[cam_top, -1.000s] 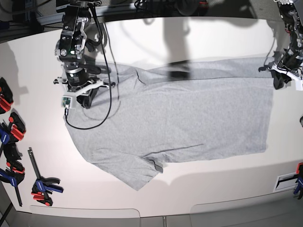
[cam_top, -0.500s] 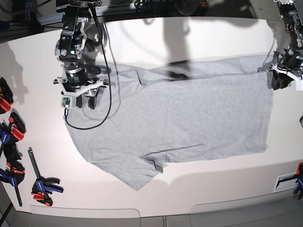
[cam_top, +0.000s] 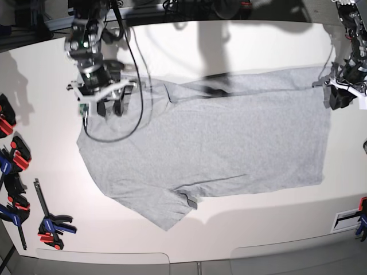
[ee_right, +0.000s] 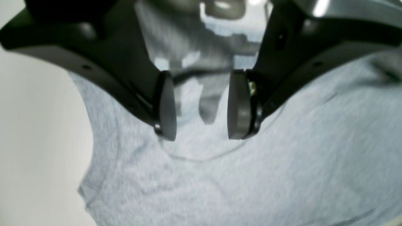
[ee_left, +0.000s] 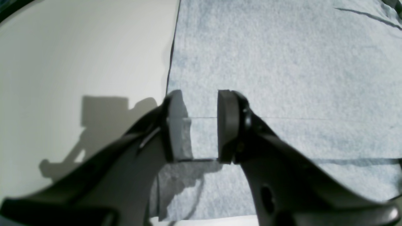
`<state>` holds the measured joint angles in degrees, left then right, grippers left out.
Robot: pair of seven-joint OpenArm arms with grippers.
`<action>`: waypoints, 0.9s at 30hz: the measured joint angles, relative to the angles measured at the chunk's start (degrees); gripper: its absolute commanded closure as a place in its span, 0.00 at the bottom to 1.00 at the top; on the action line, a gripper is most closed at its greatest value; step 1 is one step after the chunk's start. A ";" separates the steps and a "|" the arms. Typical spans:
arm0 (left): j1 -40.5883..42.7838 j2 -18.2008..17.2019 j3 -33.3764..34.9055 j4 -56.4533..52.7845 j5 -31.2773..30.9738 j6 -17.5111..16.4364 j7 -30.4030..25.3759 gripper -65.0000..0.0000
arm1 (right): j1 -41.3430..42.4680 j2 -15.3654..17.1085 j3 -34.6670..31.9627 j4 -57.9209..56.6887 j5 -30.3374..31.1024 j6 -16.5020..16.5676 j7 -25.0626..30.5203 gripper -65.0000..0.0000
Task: Fold the T-shirt properly
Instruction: 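Hold the shirt edge with the right gripper and the hem corner with the left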
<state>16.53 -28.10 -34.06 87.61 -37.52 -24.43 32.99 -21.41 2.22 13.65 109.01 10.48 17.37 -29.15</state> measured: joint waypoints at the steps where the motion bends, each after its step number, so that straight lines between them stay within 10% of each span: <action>1: 0.02 0.00 0.00 -0.02 0.11 0.00 0.00 0.73 | -1.79 0.00 0.00 2.03 0.22 0.57 -0.09 0.60; 11: -0.04 -0.02 0.00 -0.02 0.02 0.00 0.00 0.73 | -16.20 -1.16 0.17 8.48 8.92 1.57 -1.36 0.60; 27: -0.04 0.17 0.00 -0.02 -0.81 0.00 0.00 0.73 | -5.09 -8.26 0.22 -5.79 20.81 -2.78 -0.55 0.60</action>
<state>16.49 -27.92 -34.06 87.59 -38.33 -24.43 32.99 -26.50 -6.04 13.87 103.22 31.29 14.59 -29.69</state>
